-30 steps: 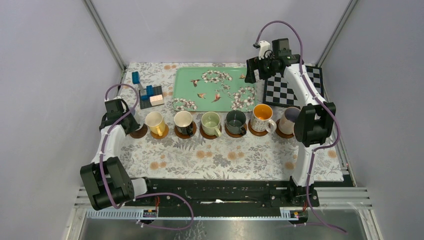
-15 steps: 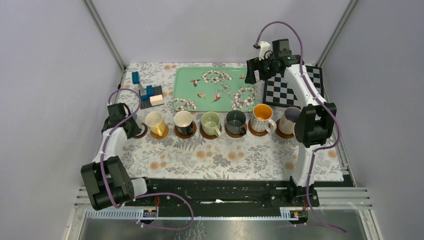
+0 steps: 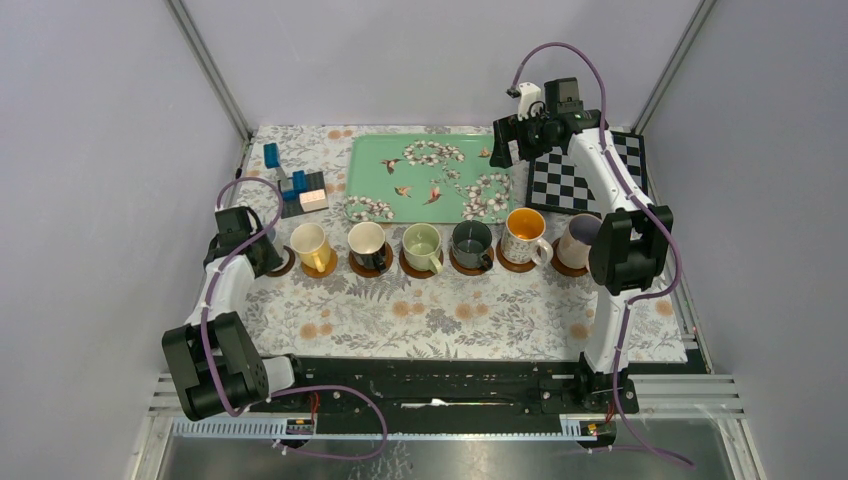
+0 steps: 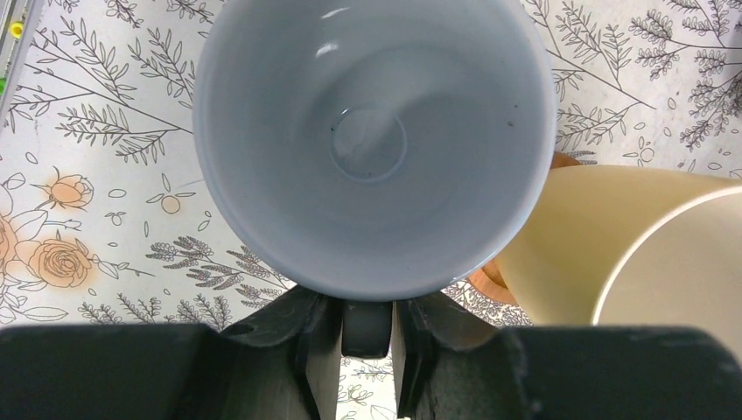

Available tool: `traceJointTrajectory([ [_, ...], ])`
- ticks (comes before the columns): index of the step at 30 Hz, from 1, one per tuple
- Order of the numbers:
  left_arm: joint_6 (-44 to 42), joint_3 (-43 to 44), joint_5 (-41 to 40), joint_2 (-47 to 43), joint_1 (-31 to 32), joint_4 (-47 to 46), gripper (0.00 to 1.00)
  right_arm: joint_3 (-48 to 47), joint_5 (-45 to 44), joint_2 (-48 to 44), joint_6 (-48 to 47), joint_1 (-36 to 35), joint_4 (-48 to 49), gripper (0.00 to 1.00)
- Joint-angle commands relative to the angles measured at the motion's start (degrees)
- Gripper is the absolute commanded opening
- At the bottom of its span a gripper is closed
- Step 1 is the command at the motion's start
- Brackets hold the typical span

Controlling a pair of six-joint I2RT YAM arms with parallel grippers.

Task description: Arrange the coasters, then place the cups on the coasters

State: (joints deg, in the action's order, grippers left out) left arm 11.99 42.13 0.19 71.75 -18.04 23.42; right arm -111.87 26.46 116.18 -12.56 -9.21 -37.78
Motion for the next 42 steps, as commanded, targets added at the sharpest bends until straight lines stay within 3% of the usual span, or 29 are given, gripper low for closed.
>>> traceJointTrajectory([
  [1, 0.00, 2.05, -2.40, -0.31, -0.10, -2.15, 0.28, -1.36, 0.03, -2.86, 0.08, 0.11, 1.65, 0.98],
  [10, 1.56, 3.86, -1.81, -0.33, -0.17, 1.42, 0.45, -0.91, 0.07, -2.89, 0.03, 0.16, 1.83, 0.98],
  [22, 1.46, 5.27, -1.64, -3.55, -0.14, 6.31, 0.53, 0.80, 0.52, -3.66, 0.32, 0.16, 2.61, 0.98],
  [28, 0.92, 7.40, -0.70, -5.27, -0.06, 8.80, 0.65, 0.44, 1.04, -3.94, 0.54, 0.12, 2.62, 0.98],
  [39, -5.14, 25.64, 3.97, -2.92, 1.69, 17.28, 0.78, -2.91, 2.39, -3.83, 0.47, 0.11, 1.38, 0.98],
  [42, -8.10, 32.06, 6.72, -0.24, 4.02, 17.77, 0.89, -5.96, 2.54, -2.78, 0.54, 0.16, -0.25, 0.98],
])
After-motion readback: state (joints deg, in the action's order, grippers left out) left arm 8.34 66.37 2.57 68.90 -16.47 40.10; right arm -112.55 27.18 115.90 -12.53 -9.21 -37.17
